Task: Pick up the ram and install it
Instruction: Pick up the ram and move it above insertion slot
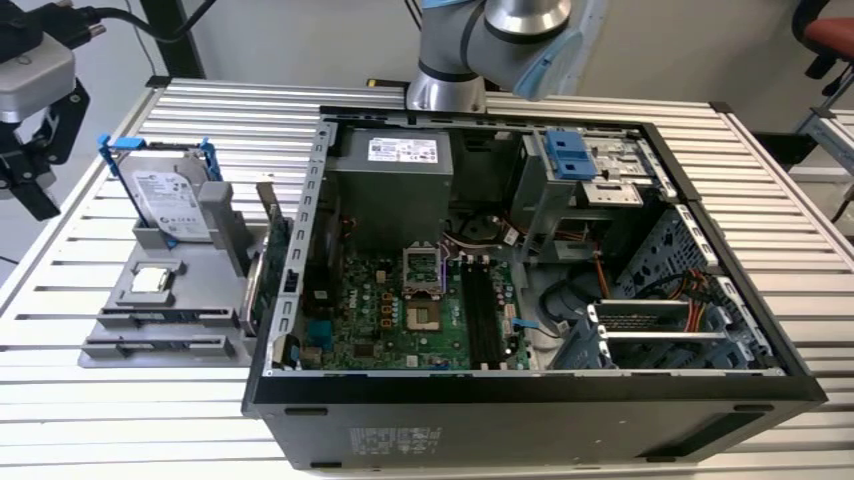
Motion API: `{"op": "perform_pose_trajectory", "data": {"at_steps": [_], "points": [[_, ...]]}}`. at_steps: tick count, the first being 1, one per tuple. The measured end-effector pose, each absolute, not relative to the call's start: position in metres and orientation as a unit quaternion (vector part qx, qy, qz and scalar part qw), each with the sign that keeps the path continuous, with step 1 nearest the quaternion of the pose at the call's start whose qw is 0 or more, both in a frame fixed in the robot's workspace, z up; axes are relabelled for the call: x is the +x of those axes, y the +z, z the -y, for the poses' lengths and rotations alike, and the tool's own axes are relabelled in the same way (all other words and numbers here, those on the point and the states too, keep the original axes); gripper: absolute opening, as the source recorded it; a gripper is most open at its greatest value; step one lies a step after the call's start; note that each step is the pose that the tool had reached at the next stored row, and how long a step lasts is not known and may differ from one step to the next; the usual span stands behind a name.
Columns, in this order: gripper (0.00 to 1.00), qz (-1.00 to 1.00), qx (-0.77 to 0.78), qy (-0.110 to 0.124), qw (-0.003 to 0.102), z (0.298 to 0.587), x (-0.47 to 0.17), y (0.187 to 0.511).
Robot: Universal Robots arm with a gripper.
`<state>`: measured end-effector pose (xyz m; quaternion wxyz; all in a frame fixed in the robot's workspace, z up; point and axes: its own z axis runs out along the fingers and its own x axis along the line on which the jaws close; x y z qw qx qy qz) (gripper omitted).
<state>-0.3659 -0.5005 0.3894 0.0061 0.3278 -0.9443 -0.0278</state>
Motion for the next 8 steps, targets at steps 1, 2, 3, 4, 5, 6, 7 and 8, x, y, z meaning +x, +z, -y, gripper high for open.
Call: {"op": "perform_pose_trajectory", "data": {"at_steps": [1, 2, 3, 4, 5, 6, 7, 8], "points": [[0.0, 0.942, 0.334, -0.028, 0.006, 0.5004, -0.3659, 0.3895], [0.0, 0.94, 0.34, -0.028, 0.007, 0.5005, -0.3659, 0.3895], [0.0, 0.938, 0.346, -0.028, 0.007, 0.5004, -0.3659, 0.3896], [0.0, 0.936, 0.352, -0.028, 0.007, 0.5004, -0.3659, 0.3896], [0.0, 0.933, 0.358, -0.028, 0.007, 0.5004, -0.3659, 0.3897], [0.0, 0.931, 0.364, -0.028, 0.007, 0.5004, -0.3659, 0.3897], [0.0, 0.928, 0.37, -0.027, 0.007, 0.5004, -0.3659, 0.3897], [0.0, 0.926, 0.376, -0.027, 0.008, 0.5004, -0.3659, 0.3897]]}}
